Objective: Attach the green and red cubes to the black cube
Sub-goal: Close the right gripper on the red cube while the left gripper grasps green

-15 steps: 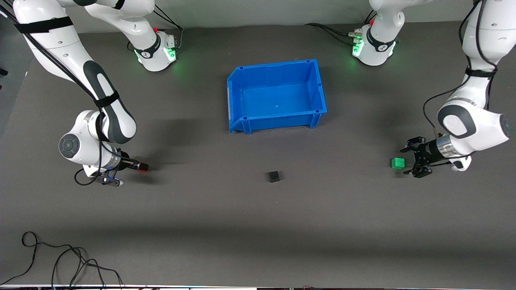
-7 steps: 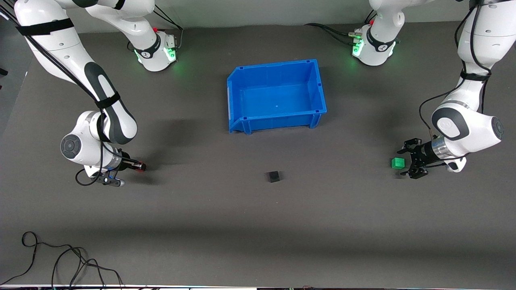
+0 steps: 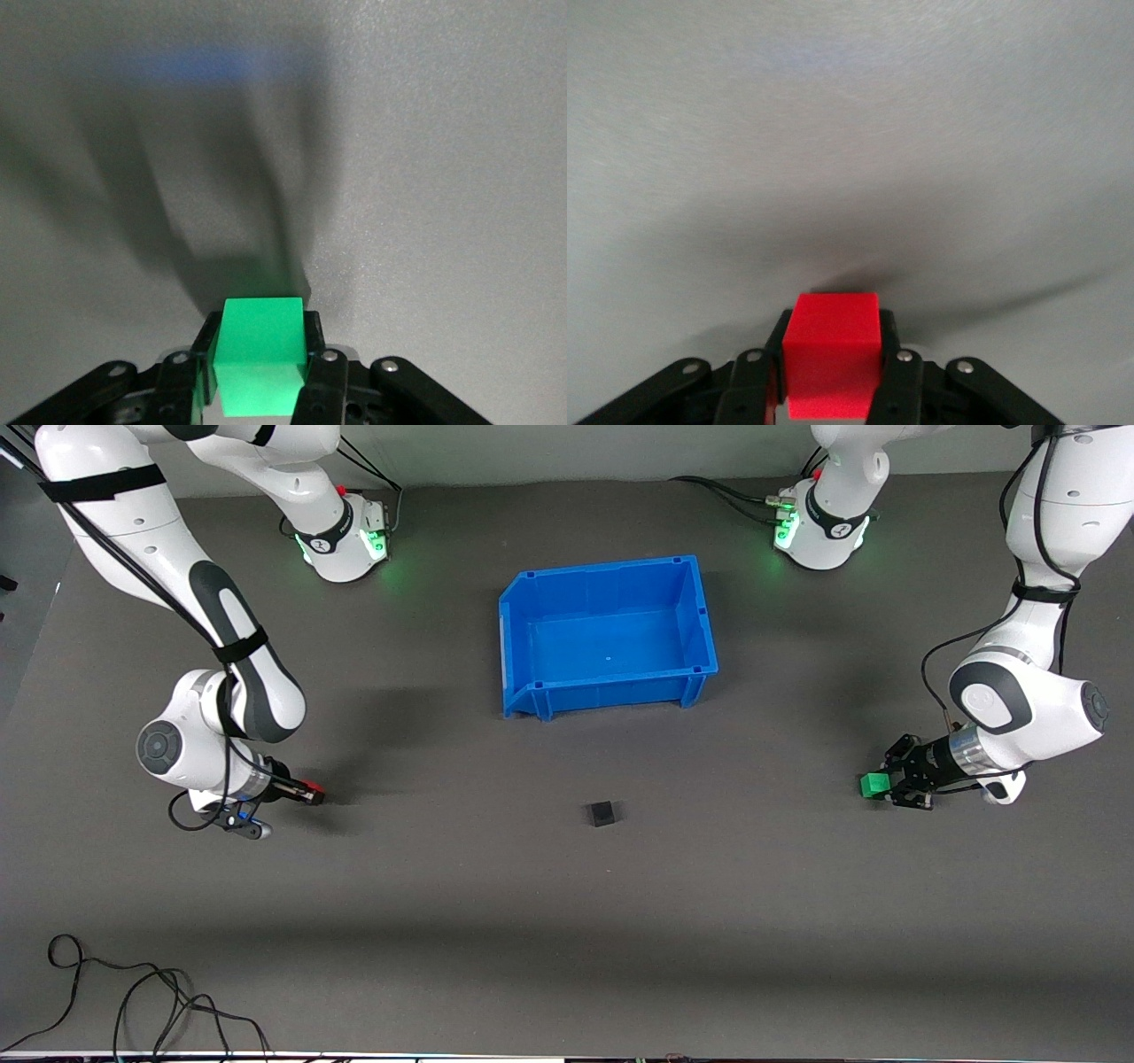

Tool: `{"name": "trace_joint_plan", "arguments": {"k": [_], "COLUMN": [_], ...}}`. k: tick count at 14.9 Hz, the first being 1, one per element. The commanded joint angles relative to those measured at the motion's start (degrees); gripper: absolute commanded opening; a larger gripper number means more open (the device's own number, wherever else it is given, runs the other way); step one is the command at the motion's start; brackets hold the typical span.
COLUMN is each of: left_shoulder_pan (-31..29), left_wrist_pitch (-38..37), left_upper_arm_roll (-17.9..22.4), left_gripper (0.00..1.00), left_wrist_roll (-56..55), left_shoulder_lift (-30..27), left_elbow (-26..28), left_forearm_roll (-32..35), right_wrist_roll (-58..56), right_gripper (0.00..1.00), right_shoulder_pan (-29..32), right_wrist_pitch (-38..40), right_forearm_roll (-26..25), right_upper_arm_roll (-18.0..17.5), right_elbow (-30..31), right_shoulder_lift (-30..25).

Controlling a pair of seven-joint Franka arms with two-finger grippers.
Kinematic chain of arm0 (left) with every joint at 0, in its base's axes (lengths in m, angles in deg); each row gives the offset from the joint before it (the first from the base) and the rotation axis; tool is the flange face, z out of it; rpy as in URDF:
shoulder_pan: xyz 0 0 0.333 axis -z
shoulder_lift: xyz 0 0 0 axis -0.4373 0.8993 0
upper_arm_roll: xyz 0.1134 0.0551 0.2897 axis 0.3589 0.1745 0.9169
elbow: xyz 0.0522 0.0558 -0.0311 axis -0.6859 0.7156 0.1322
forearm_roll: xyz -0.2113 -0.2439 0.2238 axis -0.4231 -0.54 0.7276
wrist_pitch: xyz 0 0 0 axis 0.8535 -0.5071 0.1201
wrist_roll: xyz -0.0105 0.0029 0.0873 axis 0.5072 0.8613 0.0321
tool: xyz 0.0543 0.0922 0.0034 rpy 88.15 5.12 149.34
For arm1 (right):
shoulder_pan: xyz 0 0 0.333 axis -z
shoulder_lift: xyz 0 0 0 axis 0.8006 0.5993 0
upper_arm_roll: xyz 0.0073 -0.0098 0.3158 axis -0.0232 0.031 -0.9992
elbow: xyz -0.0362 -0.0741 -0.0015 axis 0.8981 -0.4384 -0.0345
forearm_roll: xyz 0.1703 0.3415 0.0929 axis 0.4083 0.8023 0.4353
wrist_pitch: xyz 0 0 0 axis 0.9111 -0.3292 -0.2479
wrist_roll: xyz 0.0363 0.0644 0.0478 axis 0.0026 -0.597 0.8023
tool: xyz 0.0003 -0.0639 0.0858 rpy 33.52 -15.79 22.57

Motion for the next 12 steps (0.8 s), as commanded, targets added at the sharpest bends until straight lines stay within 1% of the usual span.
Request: {"name": "trace_joint_plan", "arguments": {"k": [1,3,4,5,6,7,8,9,12], "left_shoulder_pan": [0.4,0.6,0.6,0.6,1.1,1.9,3.4,5.6,11.5], "left_wrist_pitch": [-0.8,-1.7,-4.4,-8.8,-13.0,-15.5,-16.9,-17.6,-16.6], "left_upper_arm_roll": [0.3,0.3,0.4,0.6,0.6,0.4,0.3,0.3,0.3], "left_gripper": [0.02,0.02,0.02,0.02,0.02,0.02,0.02,0.02,0.02], "left_wrist_roll": [-1.1,-3.5,-5.8,-8.5,-13.0,-18.3,-24.3,-29.3,-38.3], "left_shoulder_lift": [-1.1,-1.7,-2.4,-2.5,-2.4,-2.4,-2.3,-2.2,-2.3], "left_elbow": [-0.3,-2.1,-3.7,-6.6,-9.5,-12.3,-14.5,-15.8,-16.7], "left_forearm_roll": [-0.7,-0.5,0.2,0.9,3.1,6.3,8.8,10.0,10.0], "right_wrist_roll": [13.6,24.3,29.4,35.2,40.4,44.9,49.2,53.3,60.8], "right_gripper": [0.00,0.00,0.00,0.00,0.00,0.00,0.00,0.00,0.00], "right_shoulder_pan": [-5.1,-7.9,-9.3,-11.1,-12.5,-13.9,-15.1,-16.1,-19.0], "right_wrist_pitch": [-0.2,-0.2,0.0,0.1,0.1,0.2,0.4,0.4,0.4], "right_forearm_roll": [1.2,1.2,1.2,1.2,1.2,1.2,1.2,1.2,1.3], "right_upper_arm_roll": [0.3,0.3,0.1,0.1,0.1,0.1,0.0,-0.1,-0.1], "right_elbow": [-2.4,-5.5,-7.8,-10.0,-12.7,-15.5,-18.2,-20.5,-25.8], "right_shoulder_lift": [0.2,1.6,2.9,4.2,5.8,7.5,9.1,10.6,13.8]}}
